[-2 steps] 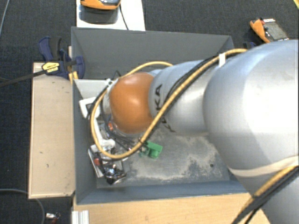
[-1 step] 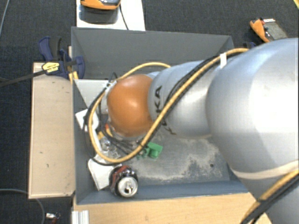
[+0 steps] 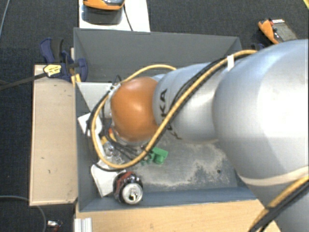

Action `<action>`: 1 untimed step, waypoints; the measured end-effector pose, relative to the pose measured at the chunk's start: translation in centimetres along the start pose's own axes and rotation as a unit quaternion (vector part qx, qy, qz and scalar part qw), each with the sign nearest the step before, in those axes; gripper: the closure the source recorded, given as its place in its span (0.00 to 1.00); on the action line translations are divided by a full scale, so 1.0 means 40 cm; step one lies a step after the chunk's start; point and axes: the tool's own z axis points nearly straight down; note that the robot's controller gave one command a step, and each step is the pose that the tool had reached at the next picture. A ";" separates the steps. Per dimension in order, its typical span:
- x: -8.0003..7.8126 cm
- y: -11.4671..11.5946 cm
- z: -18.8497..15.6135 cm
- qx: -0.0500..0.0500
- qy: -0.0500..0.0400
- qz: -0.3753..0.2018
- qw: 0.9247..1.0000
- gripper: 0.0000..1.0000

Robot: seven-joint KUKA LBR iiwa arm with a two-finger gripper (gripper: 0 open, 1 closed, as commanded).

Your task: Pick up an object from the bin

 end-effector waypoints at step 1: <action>0.000 -0.001 -0.003 0.000 0.000 0.001 1.000 1.00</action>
Offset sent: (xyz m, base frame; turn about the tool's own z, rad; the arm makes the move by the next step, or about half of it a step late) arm 0.0001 -0.0001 0.0478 0.0017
